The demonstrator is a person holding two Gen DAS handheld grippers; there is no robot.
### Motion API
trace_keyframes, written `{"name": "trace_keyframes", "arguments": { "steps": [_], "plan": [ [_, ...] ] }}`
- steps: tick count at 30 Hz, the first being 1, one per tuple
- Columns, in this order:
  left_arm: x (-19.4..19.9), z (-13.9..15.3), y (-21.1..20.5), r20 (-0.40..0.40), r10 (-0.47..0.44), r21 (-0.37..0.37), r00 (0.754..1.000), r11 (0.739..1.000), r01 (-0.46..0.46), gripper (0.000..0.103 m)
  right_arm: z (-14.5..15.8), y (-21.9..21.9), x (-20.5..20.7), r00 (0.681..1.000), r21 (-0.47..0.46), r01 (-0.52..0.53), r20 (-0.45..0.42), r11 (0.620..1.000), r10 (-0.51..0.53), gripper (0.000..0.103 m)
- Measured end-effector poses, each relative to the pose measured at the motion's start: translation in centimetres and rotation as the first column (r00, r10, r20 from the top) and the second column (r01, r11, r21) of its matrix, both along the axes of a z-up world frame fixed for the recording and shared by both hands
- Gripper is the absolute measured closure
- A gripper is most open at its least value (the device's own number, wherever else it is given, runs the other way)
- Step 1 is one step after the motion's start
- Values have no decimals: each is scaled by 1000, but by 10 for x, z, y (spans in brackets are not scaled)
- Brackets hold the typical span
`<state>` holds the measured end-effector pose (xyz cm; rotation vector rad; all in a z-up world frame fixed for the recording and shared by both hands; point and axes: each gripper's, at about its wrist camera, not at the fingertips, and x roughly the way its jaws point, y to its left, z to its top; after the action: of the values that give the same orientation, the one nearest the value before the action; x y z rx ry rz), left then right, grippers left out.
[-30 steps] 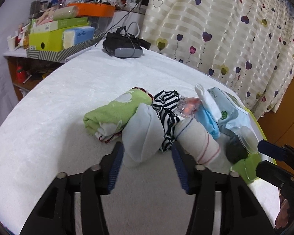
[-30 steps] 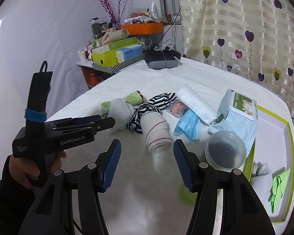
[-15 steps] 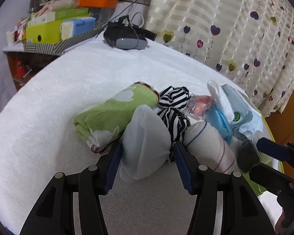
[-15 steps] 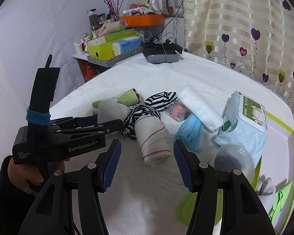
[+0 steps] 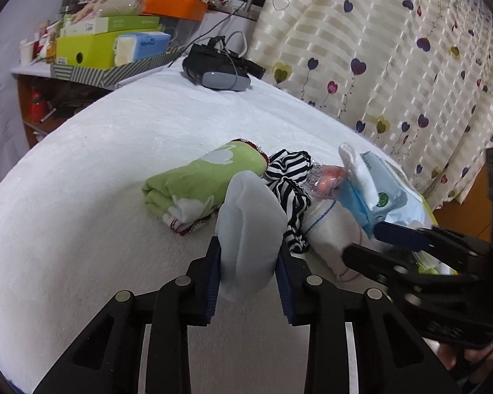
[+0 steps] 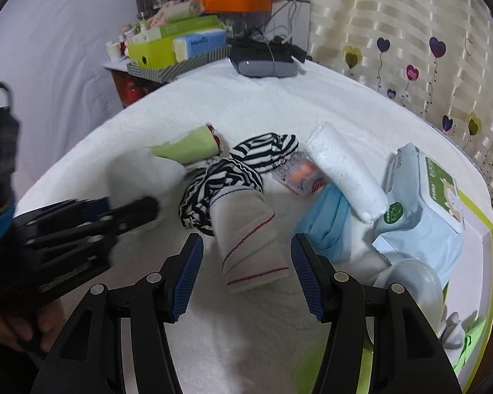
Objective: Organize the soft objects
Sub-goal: 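Close the left gripper on the white sock, then close the right gripper on the rolled bandage while the left gripper holds the white sock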
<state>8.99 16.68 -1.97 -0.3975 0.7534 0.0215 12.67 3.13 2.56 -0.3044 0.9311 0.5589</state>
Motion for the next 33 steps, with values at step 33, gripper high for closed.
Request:
{"name": "trace_keyframes", "arguments": {
  "steps": [33],
  "plan": [
    [-45,28,-11,68,-31,-5,997,999,32,74,23,1,-34,995,8,-51,88,999,51,56]
  ]
}}
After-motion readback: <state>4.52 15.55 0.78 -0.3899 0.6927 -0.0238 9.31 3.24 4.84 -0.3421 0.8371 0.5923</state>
